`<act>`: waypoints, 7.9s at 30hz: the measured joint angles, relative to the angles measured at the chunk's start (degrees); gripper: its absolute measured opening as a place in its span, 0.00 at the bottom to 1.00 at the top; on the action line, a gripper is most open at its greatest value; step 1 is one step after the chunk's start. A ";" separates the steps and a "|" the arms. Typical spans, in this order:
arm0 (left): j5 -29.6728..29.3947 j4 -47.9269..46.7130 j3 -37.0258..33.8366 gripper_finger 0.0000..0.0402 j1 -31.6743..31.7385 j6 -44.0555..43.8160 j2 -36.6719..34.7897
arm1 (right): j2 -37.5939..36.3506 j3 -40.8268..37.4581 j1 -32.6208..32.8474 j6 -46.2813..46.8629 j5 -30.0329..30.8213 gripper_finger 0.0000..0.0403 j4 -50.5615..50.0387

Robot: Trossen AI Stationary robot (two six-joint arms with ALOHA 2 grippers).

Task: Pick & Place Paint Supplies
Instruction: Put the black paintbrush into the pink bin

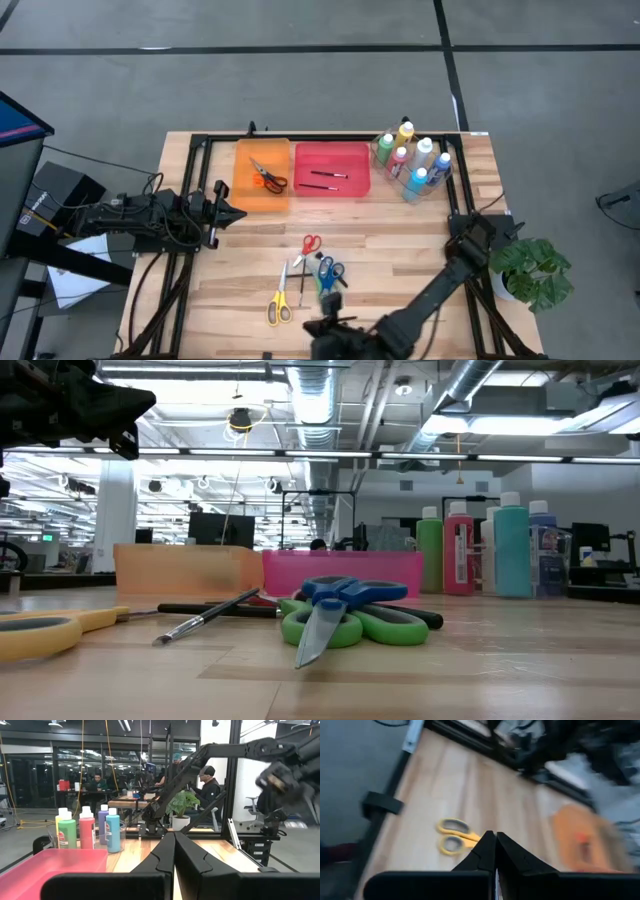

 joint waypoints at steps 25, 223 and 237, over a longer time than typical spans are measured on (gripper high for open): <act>0.01 0.00 0.00 0.01 0.00 -0.01 0.00 | -3.90 -0.02 0.20 3.63 8.60 0.00 -20.82; 0.01 1.70 0.00 0.01 -0.02 0.01 9.84 | -12.89 -43.30 -31.69 21.64 -37.91 0.50 16.75; -0.87 -9.56 0.01 0.01 2.07 0.06 4.85 | -8.83 -42.99 -30.97 21.49 -37.40 0.50 19.35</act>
